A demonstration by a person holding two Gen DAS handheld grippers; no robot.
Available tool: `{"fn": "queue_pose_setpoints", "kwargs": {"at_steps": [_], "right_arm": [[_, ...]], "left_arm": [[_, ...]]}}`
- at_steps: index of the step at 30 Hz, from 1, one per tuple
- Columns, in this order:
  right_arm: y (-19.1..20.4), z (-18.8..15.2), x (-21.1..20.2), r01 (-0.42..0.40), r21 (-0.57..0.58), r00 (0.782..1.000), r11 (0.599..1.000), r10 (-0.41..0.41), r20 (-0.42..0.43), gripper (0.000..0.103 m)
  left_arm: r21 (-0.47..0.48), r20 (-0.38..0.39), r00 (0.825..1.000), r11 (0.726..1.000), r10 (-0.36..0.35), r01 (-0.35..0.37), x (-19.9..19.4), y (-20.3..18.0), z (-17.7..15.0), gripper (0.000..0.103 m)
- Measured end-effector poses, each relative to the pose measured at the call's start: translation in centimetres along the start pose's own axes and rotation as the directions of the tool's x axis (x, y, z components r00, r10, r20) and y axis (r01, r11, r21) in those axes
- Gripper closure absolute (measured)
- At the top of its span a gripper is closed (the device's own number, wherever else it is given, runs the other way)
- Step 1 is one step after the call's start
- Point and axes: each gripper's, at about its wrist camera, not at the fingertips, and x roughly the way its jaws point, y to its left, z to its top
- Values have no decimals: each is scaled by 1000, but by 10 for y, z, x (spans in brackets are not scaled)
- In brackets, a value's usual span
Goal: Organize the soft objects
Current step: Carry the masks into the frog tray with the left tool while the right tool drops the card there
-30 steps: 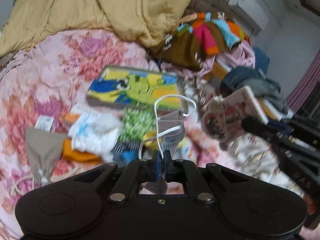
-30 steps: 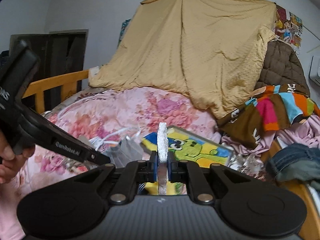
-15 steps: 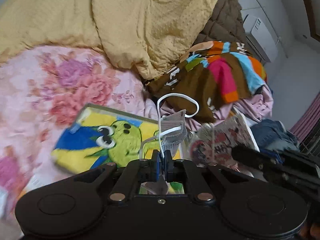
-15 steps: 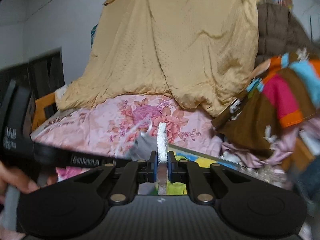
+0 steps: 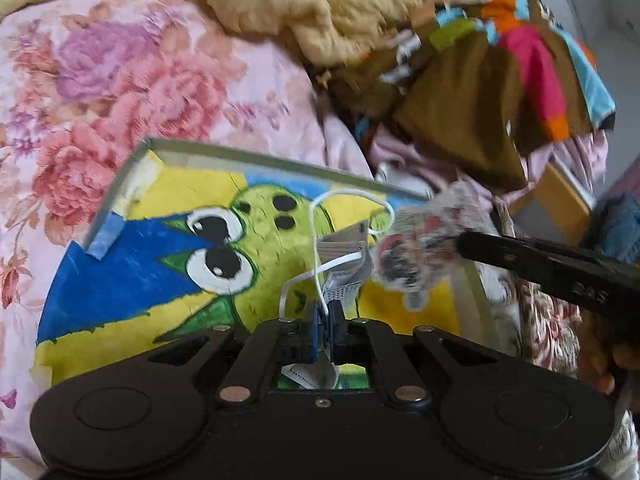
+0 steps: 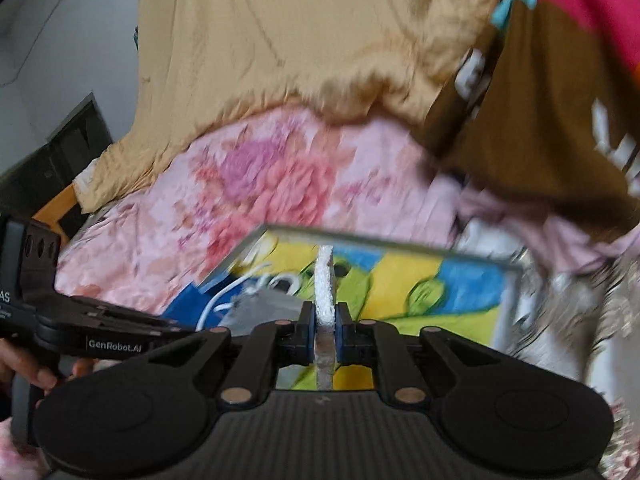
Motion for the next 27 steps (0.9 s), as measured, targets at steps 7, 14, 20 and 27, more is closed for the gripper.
{"fn": "queue_pose_setpoints", "kwargs": {"at_steps": [7,14,20,27], "right_arm": [[0,13,6,29,64,990,998,-20,-142,92],[-4,6,16,55,23,986,998,-51,-156,87],[-3,-4,14,93,-59,988,994,-100,-121,74],[-5,-11,4,164,-81,983,983,-170,-73,39]], "left_arm": [[-136,-60,997,990,-53,45,7,11,14,97],[-147,-70,996,988,-53,42,17,27,3,93],[-116,-64,998,993,-4,-4,22,34,-9,74],[-79,-31,995,992,95,-98,16,24,-17,36]]}}
